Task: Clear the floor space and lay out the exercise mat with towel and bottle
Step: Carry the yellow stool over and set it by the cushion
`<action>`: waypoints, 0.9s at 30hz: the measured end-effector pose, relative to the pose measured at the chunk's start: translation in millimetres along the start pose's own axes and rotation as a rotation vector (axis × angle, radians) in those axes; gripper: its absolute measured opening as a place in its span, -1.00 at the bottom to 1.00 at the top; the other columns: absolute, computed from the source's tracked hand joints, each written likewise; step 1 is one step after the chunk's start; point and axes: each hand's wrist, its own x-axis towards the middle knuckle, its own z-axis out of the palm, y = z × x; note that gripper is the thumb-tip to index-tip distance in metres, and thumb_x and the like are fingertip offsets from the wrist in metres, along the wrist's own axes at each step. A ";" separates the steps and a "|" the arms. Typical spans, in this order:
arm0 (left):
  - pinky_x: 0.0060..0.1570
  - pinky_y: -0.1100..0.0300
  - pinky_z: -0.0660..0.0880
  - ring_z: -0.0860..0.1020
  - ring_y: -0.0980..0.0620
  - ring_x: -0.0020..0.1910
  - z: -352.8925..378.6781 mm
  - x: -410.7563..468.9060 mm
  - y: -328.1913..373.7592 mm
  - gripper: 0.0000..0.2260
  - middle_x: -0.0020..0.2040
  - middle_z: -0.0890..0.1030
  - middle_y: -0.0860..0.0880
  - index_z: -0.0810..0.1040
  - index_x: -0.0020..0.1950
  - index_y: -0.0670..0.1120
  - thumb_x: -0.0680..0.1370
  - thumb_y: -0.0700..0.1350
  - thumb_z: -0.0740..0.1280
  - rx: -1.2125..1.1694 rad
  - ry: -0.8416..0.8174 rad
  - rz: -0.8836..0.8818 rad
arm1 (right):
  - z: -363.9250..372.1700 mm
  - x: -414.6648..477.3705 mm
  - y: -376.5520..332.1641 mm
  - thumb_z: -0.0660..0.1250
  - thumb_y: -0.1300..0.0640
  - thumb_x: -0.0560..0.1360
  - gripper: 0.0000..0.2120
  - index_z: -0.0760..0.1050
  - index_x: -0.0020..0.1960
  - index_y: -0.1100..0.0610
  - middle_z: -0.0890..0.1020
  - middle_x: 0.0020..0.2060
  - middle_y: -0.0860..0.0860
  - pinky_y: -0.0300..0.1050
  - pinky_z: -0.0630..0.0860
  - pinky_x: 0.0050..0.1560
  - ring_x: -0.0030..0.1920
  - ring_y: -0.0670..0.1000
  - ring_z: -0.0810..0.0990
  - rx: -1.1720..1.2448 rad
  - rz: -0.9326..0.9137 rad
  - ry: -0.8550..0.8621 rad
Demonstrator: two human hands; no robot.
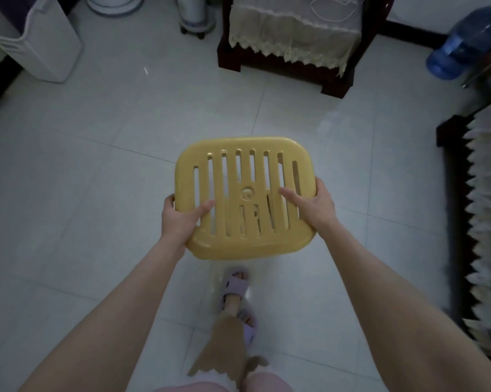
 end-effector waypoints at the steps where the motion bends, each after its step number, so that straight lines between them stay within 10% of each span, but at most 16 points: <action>1: -0.15 0.17 0.50 0.54 -0.01 0.02 5.2 3.8 -1.8 -0.26 0.12 0.53 0.00 0.33 0.38 -0.07 0.29 -0.01 0.58 0.006 0.004 -0.009 | -1.9 5.5 3.2 0.52 -0.23 0.27 -0.17 0.28 0.42 0.01 0.52 0.11 -0.07 -0.02 0.51 0.11 0.11 0.01 0.53 -0.005 0.004 0.002; 27: -0.04 0.13 0.46 0.51 0.02 0.05 160.0 189.7 -169.1 -0.26 0.11 0.49 0.03 0.29 0.38 -0.06 0.30 -0.03 0.56 0.145 0.133 -0.245 | 56.1 255.8 187.9 0.53 -0.15 0.30 -0.23 0.31 0.41 0.00 0.54 0.17 -0.03 0.12 0.49 0.23 0.19 0.05 0.52 -0.153 0.173 -0.187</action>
